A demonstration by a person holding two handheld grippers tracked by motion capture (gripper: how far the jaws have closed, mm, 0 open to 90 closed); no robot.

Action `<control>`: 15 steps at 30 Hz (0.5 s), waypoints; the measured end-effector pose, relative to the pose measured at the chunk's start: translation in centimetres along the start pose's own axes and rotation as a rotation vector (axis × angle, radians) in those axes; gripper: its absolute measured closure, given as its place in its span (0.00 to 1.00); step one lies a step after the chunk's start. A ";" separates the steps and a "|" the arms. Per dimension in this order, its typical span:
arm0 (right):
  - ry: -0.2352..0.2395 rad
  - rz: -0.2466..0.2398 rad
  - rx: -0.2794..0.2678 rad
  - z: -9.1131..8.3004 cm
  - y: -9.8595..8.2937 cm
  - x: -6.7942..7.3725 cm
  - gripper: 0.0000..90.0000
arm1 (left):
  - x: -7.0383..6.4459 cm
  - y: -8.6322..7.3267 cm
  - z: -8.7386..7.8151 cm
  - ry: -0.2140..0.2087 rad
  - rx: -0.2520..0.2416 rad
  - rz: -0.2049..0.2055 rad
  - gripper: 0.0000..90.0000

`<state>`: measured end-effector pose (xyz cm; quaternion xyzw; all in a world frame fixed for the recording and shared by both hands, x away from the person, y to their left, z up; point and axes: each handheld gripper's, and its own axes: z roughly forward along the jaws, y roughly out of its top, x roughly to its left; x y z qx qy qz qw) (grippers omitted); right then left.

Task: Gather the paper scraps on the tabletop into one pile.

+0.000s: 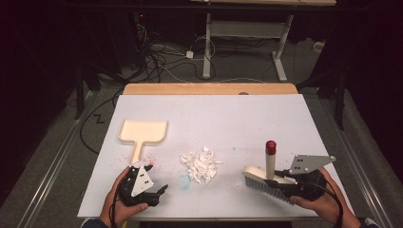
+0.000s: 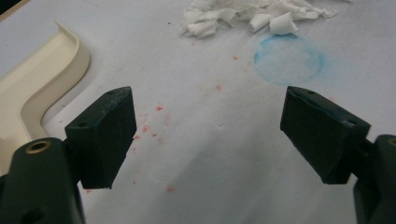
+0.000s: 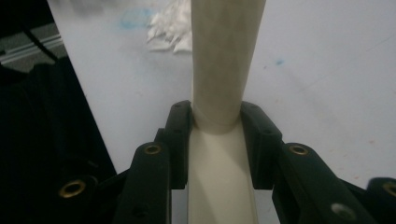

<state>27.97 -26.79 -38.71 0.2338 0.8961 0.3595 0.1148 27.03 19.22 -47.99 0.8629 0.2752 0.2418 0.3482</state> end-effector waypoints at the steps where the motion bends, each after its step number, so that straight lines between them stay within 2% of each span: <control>1: 0.018 -0.001 0.000 0.3 -0.1 0.2 0.75 | 0.0 0.0 0.0 -0.001 0.002 0.002 0.20; 3: 0.043 0.002 -0.002 1.0 0.2 0.5 0.75 | 0.0 0.1 0.1 -0.003 0.002 0.007 0.20; 5: 0.024 -0.016 -0.004 1.7 0.9 0.8 0.75 | 0.0 0.1 0.1 -0.005 0.000 0.008 0.20; 9: 0.054 -0.018 -0.040 4.0 2.6 1.5 0.76 | 0.1 0.1 0.2 -0.008 0.001 0.006 0.20; 11: 0.044 -0.037 -0.050 5.3 3.5 1.8 0.75 | 0.1 0.2 0.4 -0.010 -0.003 0.006 0.20; 15: 0.035 -0.030 -0.133 6.6 4.9 1.7 0.76 | 0.0 0.4 0.6 -0.017 0.001 0.020 0.20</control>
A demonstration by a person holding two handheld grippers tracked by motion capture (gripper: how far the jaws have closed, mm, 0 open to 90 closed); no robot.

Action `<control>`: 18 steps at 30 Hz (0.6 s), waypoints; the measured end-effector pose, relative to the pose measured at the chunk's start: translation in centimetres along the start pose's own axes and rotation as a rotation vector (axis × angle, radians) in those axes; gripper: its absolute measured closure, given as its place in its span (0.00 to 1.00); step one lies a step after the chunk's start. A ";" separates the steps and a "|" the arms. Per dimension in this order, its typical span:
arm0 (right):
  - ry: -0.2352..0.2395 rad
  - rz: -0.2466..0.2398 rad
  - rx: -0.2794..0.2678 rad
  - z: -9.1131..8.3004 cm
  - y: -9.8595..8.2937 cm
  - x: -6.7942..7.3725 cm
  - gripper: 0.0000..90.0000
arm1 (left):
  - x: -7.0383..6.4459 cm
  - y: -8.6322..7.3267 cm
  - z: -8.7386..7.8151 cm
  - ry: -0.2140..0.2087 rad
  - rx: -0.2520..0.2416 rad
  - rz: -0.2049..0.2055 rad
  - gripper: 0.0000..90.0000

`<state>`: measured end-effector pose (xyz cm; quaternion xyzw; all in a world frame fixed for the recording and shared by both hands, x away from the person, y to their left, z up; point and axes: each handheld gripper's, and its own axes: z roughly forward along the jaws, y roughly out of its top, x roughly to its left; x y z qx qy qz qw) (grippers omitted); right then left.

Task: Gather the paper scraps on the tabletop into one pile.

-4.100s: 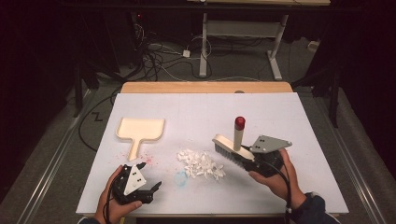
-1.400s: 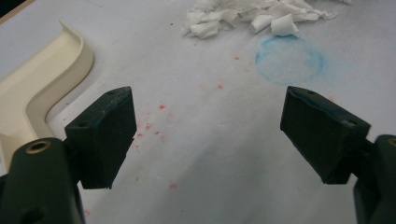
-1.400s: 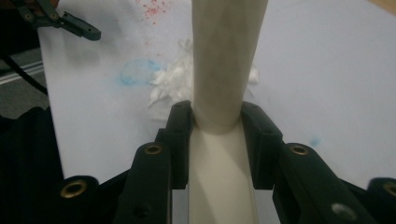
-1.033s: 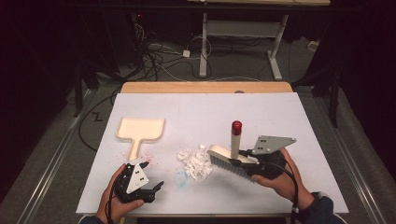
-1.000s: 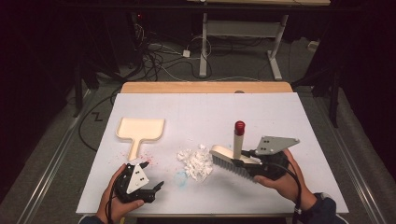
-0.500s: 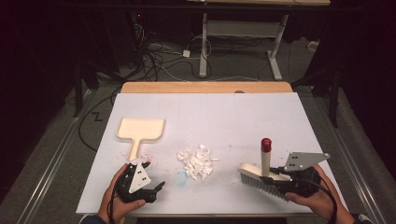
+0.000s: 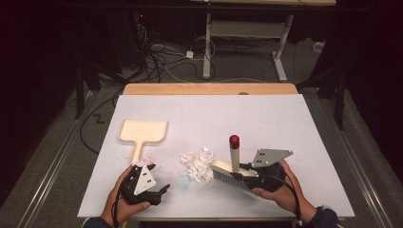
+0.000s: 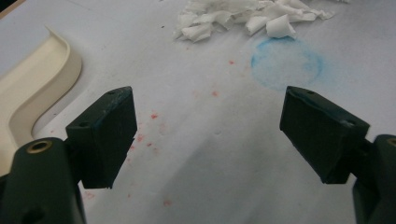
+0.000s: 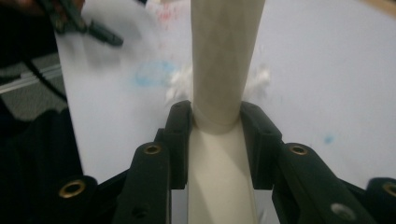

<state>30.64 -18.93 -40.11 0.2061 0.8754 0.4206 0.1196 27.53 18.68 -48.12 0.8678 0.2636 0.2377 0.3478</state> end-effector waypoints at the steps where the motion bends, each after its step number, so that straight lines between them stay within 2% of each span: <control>1: -0.003 0.000 -0.016 0.0 0.2 0.0 0.76 | 0.0 0.0 0.0 -0.001 0.002 0.002 0.20; 5: -0.017 -0.012 -0.071 -1.7 0.3 -0.1 0.75 | 0.2 -0.1 -0.2 0.003 -0.001 -0.002 0.20; 7: -0.052 0.001 -0.089 -3.0 0.1 -0.4 0.75 | 0.2 -0.2 -0.3 0.009 -0.007 -0.007 0.20; 11: -0.149 -0.001 -0.029 -5.4 -1.1 -0.6 0.75 | 0.2 -0.2 -0.5 0.015 -0.013 -0.012 0.20; 15: -0.149 0.031 0.039 -6.7 -2.8 -0.9 0.75 | 0.2 -0.2 -0.6 0.017 -0.013 -0.012 0.20; 18: -0.171 0.034 0.062 -7.5 -3.6 -0.9 0.75 | 0.2 -0.2 -0.6 0.016 -0.013 -0.010 0.20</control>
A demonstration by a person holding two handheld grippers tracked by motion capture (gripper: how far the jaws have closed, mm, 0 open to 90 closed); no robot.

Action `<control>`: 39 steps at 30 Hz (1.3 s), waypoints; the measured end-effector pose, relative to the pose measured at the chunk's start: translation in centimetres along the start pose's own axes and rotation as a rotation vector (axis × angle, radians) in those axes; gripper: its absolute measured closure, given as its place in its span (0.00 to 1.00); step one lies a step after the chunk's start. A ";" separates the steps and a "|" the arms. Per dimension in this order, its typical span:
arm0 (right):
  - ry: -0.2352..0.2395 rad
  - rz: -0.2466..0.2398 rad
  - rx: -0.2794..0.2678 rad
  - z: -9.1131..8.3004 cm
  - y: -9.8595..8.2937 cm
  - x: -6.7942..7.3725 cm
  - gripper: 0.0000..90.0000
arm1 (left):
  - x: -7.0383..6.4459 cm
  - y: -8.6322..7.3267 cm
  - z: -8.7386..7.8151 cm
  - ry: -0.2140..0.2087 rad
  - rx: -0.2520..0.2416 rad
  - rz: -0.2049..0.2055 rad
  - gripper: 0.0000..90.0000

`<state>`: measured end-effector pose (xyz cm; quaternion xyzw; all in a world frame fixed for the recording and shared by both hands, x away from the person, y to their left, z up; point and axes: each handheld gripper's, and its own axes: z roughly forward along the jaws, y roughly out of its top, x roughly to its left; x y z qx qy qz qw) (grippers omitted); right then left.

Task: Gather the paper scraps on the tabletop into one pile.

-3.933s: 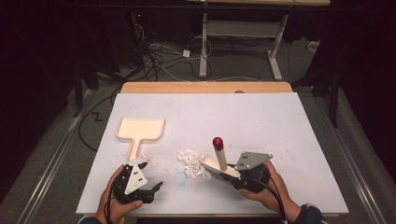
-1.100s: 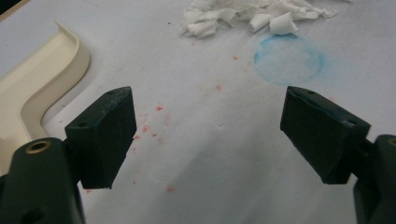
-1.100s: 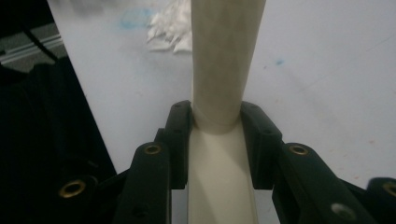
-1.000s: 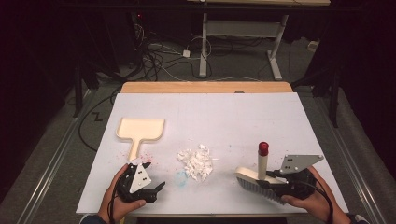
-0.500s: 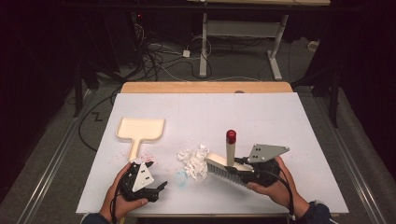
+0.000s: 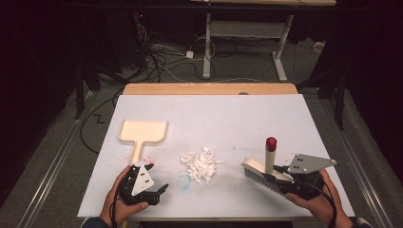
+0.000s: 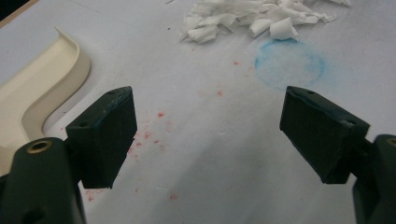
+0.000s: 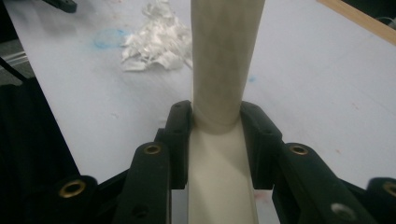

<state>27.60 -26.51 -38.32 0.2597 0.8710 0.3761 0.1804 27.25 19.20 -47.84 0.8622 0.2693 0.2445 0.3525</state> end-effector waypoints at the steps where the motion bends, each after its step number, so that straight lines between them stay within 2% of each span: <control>1: -0.008 0.002 0.010 -0.1 -0.2 0.0 0.75 | 0.0 0.0 0.0 0.000 0.001 0.000 0.20; 3: -0.029 -0.005 0.027 0.1 -0.4 0.2 0.75 | 0.0 0.0 0.0 -0.001 0.001 0.000 0.20; 5: -0.028 -0.007 0.043 0.9 -0.3 0.4 0.75 | 0.0 0.1 0.1 -0.002 0.002 0.003 0.20; 7: 0.000 -0.011 0.047 2.0 0.1 0.9 0.75 | -0.1 0.1 0.2 -0.005 0.002 0.008 0.20; 10: 0.027 -0.043 0.047 3.8 1.3 2.4 0.75 | -0.1 0.2 0.2 -0.007 0.003 0.014 0.20; 12: 0.054 -0.066 0.030 4.9 2.2 3.3 0.75 | -0.1 0.2 0.2 -0.008 0.004 0.015 0.20; 15: 0.065 -0.091 -0.009 6.1 3.5 4.2 0.75 | -0.1 0.2 0.3 -0.009 0.005 0.013 0.20; 17: 0.055 -0.089 -0.054 6.4 4.2 4.6 0.75 | -0.1 0.2 0.3 -0.011 0.003 0.015 0.20; 22: 0.060 -0.091 -0.136 4.5 4.4 4.0 0.75 | 0.0 0.1 0.2 -0.011 0.005 0.016 0.20; 26: 0.060 -0.086 -0.101 2.5 3.7 2.9 0.75 | -0.1 0.1 0.0 -0.005 -0.001 0.012 0.20; 30: 0.092 -0.084 -0.012 1.8 2.6 2.7 0.75 | 0.0 0.1 0.0 -0.003 0.001 0.007 0.20; 32: 0.105 -0.096 0.020 2.0 2.2 3.0 0.75 | -0.1 0.1 0.1 -0.005 0.002 0.009 0.20; 33: 0.126 -0.099 0.040 2.3 2.1 3.2 0.75 | -0.1 0.1 0.1 -0.005 0.002 0.011 0.20; 36: 0.179 -0.110 0.048 3.3 2.5 3.7 0.75 | -0.1 0.2 0.1 -0.008 0.005 0.015 0.20; 39: 0.182 -0.129 0.049 5.1 3.3 4.0 0.75 | -0.1 0.2 0.2 -0.010 0.007 0.019 0.20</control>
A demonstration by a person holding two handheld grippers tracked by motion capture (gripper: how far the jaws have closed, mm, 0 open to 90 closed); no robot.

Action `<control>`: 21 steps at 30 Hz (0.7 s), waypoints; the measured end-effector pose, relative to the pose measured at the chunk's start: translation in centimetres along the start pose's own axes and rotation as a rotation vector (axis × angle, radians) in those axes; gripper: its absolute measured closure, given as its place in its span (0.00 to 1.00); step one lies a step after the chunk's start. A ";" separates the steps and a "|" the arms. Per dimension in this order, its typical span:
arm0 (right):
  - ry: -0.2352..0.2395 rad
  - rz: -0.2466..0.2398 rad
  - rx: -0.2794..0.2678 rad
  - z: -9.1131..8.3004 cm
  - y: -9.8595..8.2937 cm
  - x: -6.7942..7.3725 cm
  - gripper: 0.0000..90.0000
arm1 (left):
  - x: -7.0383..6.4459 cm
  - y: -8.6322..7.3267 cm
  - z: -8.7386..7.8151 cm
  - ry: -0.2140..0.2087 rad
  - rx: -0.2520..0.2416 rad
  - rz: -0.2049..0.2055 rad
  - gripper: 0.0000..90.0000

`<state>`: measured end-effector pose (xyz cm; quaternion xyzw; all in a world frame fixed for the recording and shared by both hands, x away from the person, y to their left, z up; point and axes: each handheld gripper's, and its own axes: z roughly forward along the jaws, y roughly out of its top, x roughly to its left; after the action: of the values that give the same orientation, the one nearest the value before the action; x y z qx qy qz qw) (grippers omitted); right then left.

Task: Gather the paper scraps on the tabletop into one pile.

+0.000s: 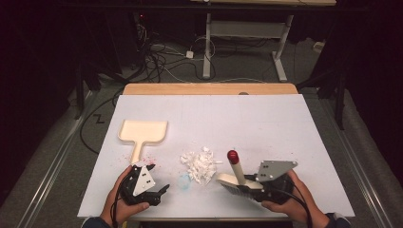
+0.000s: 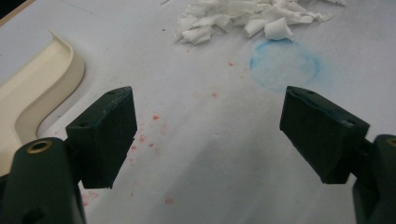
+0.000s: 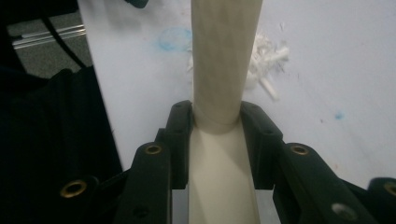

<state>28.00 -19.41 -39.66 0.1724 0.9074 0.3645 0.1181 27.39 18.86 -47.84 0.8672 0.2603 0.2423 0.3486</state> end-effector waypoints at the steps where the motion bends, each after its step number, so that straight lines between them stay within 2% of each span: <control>1: 0.002 -0.003 -0.002 0.7 0.3 -0.1 0.76 | 0.0 0.0 0.0 0.000 -0.003 -0.001 0.20; 4: -0.009 -0.008 -0.028 2.3 1.5 -0.8 0.75 | 0.1 0.0 0.0 0.002 -0.008 -0.008 0.20; 7: -0.009 -0.004 -0.078 2.9 2.7 -1.3 0.75 | 0.2 0.0 0.0 0.001 -0.010 -0.008 0.20; 10: 0.014 -0.007 -0.111 2.2 3.4 -1.8 0.75 | 0.2 -0.1 -0.1 -0.002 -0.009 -0.004 0.20; 14: -0.013 0.003 -0.179 0.8 4.2 -3.0 0.75 | 0.3 -0.2 -0.2 0.002 -0.015 -0.014 0.20; 17: -0.065 0.008 -0.234 0.4 5.1 -4.1 0.75 | 0.4 -0.1 -0.2 0.008 -0.017 -0.020 0.20; 19: -0.156 -0.018 -0.248 1.1 5.7 -5.1 0.75 | 0.5 -0.1 -0.1 0.009 -0.018 -0.024 0.20; 21: -0.200 -0.039 -0.267 2.4 6.2 -6.6 0.75 | 0.5 -0.1 -0.1 0.010 -0.013 -0.023 0.20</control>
<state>36.21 -16.34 -36.41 0.1731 0.8378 0.4605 0.2366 27.71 19.25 -47.70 0.8606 0.2706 0.2442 0.3557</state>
